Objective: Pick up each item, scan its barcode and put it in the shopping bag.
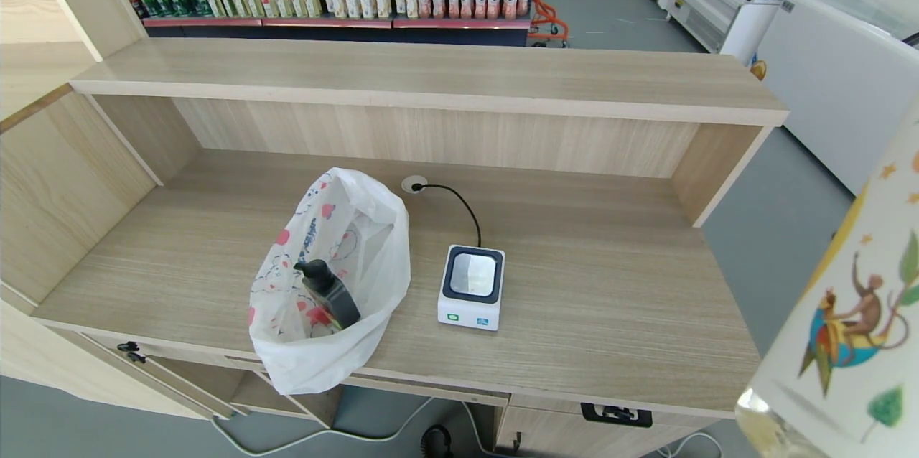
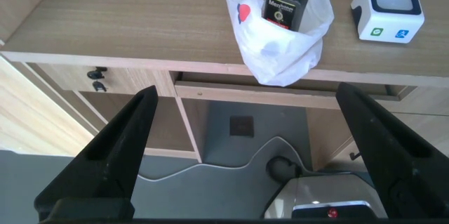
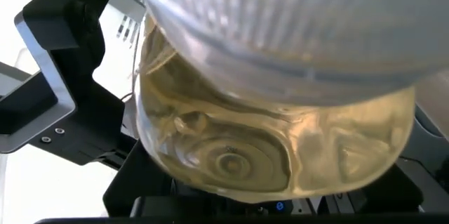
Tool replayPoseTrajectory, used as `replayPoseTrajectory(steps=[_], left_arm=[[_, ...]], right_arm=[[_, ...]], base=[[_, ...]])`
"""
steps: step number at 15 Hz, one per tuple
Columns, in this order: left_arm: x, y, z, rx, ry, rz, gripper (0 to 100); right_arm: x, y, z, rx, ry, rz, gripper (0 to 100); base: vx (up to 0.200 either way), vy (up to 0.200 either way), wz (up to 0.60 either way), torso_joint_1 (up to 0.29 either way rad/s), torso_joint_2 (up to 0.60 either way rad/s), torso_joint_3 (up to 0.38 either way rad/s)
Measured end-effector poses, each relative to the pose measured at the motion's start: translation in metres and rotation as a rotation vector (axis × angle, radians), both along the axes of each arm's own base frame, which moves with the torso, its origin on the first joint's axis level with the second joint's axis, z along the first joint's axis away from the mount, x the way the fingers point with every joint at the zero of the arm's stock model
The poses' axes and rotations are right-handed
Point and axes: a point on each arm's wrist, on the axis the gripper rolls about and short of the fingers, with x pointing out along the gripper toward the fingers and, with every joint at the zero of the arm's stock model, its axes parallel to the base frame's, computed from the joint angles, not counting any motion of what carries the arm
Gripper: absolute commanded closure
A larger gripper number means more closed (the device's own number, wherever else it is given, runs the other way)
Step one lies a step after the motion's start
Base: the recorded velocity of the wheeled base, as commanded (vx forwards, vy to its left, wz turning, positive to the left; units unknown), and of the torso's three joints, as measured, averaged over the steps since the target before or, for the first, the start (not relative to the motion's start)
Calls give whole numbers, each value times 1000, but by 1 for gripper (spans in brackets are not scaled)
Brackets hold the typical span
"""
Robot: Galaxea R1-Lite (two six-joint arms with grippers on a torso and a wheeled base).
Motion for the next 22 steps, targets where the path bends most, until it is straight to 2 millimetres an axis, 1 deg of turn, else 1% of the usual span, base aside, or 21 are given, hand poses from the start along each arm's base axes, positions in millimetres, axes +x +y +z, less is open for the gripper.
replayPoseTrajectory(steps=[3,4,5,7,8,11,13,15,16,18,19,20,22], left_arm=[[0,0,0,0,0,0,0],[0,0,0,0,0,0,0],[0,0,0,0,0,0,0],[0,0,0,-1,0,0,0],[0,0,0,0,0,0,0],[0,0,0,-1,0,0,0],[0,0,0,0,0,0,0],[0,0,0,0,0,0,0],[0,0,0,0,0,0,0],[0,0,0,0,0,0,0],[0,0,0,0,0,0,0],[0,0,0,0,0,0,0],[0,0,0,0,0,0,0]], right_arm=[[8,-1,-3,-22,-51,-43,100],[15,-2,-9,-63,-133,-108,100],[24,-5,-17,-139,-252,-210,100],[44,-18,-37,-318,-403,-393,100],[53,-27,-46,-407,-482,-444,100],[70,-49,-65,-603,-654,-509,100],[79,-64,-73,-760,-814,-501,100],[88,-82,-80,-908,-981,-447,100],[93,-90,-84,-928,-1054,-397,100],[100,-95,-93,-852,-1135,-287,100],[104,-96,-98,-852,-1166,-253,100],[108,-95,-101,-871,-1238,-210,100],[116,-90,-107,-859,-1335,-155,100]], base=[[0,0,0,0,0,0],[0,0,0,0,0,0],[0,0,0,0,0,0],[0,0,0,0,0,0],[0,0,0,0,0,0],[0,0,0,0,0,0],[0,0,0,0,0,0],[0,0,0,0,0,0],[0,0,0,0,0,0],[0,0,0,0,0,0],[0,0,0,0,0,0],[0,0,0,0,0,0],[0,0,0,0,0,0]])
